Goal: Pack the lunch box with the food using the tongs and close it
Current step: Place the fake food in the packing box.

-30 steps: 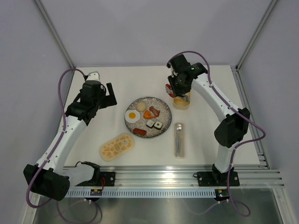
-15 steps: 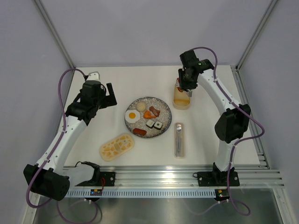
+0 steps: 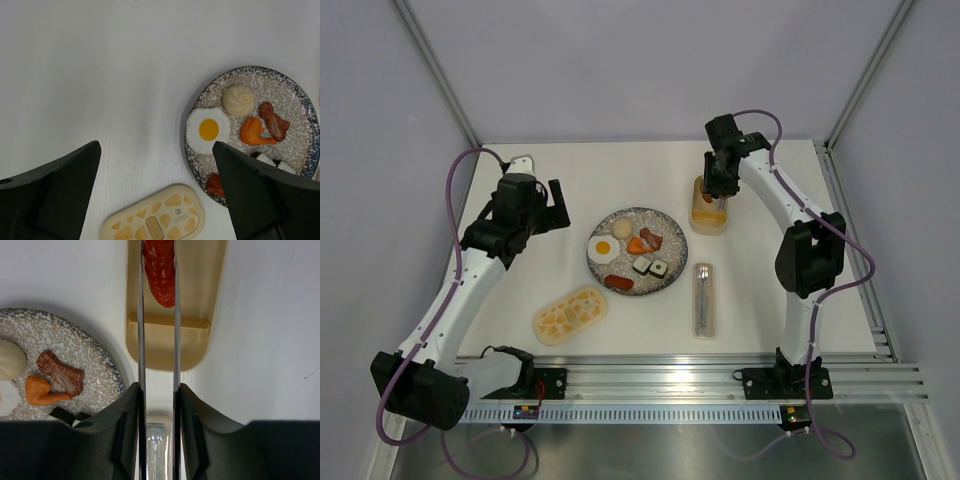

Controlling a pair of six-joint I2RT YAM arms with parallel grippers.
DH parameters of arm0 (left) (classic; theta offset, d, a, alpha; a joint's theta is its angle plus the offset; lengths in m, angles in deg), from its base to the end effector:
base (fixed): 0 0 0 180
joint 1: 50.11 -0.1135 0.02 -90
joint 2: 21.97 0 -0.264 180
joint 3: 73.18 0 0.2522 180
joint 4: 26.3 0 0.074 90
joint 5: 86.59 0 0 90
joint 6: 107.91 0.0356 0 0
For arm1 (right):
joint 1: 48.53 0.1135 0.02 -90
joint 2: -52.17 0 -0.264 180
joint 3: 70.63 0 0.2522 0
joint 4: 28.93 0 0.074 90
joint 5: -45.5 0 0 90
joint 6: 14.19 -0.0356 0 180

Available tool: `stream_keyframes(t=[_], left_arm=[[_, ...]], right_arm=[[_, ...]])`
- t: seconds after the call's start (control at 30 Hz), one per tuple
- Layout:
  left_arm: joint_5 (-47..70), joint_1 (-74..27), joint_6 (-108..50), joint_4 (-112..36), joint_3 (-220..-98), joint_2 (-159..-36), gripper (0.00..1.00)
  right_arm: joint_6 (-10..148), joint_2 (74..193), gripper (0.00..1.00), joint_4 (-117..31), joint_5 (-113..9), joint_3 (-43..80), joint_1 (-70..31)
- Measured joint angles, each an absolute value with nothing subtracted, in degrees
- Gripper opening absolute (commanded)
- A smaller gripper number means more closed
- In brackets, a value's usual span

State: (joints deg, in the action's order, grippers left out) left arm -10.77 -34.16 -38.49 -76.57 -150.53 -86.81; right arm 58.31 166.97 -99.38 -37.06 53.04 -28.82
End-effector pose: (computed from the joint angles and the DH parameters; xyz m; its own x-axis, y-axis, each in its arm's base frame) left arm 0.2329 -0.0575 0.3406 -0.5794 -0.1889 -0.7929 -0.1319 0.9817 -0.1375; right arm 0.4082 0.1413 0.2959 -0.8728 0.0041 -0.4881 -0.0146 0.9993 0.0345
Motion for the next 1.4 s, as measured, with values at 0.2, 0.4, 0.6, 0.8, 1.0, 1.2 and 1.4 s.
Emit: stream_keyframes(t=[0.2, 0.4, 0.6, 0.8, 1.0, 1.2, 1.4], left_arm=[[-10.8, -34.2, -38.2, -76.6, -150.5, -86.8, 0.99], [-11.3, -34.2, -37.9, -76.6, -150.5, -86.8, 0.99], [-11.6, -34.2, -37.8, -76.6, -150.5, -86.8, 0.99], [-11.6, -34.2, -37.8, -76.6, -150.5, -86.8, 0.99], [-11.6, -34.2, -37.8, -76.6, -150.5, -86.8, 0.99], [-11.7, -34.2, -37.8, -76.7, -150.5, -86.8, 0.99], [-11.7, -34.2, -37.8, -76.8, -150.5, -86.8, 0.99]], right_arm=[[57.3, 169.0, 0.13, -97.8, -37.1, 51.3, -28.8], [56.7, 169.4, 0.25, -97.2, -37.3, 49.9, -28.8], [56.5, 169.4, 0.36, -96.0, -37.6, 49.9, -28.8], [56.5, 169.4, 0.42, -96.0, -37.7, 49.9, -28.8], [56.5, 169.4, 0.43, -96.0, -38.0, 49.9, -28.8], [56.7, 169.4, 0.51, -96.0, -38.0, 49.9, -28.8], [56.8, 169.4, 0.52, -96.1, -38.0, 50.0, -28.8]])
